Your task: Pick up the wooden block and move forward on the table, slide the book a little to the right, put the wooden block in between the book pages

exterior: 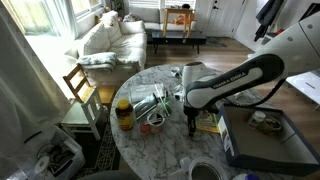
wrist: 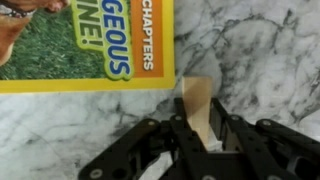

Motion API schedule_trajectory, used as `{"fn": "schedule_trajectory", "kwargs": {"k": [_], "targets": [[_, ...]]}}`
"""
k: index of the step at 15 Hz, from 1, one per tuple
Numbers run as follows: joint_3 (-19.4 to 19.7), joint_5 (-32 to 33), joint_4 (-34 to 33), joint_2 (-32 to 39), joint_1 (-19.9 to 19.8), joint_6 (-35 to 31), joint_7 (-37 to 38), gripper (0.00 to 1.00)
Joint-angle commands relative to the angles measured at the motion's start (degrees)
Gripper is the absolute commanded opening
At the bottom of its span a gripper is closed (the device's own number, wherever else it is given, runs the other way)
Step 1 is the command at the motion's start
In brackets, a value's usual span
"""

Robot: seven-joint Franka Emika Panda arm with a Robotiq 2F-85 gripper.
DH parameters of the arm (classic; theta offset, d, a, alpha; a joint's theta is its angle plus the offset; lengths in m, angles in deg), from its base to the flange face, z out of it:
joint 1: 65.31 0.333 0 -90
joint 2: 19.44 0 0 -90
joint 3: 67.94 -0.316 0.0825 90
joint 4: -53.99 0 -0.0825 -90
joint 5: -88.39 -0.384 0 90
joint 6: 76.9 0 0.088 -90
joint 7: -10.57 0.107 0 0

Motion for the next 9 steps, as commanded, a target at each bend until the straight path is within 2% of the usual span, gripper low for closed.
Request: {"fn": "schedule_trajectory", "kwargs": {"k": [1,9], "targets": [[-0.03,-0.29,0.73,0.24,-0.35,-1.04,-0.35,0.07],[0.08,0.05,0.53,-0.64,0.01,-0.24,1.71,0.07]]}}
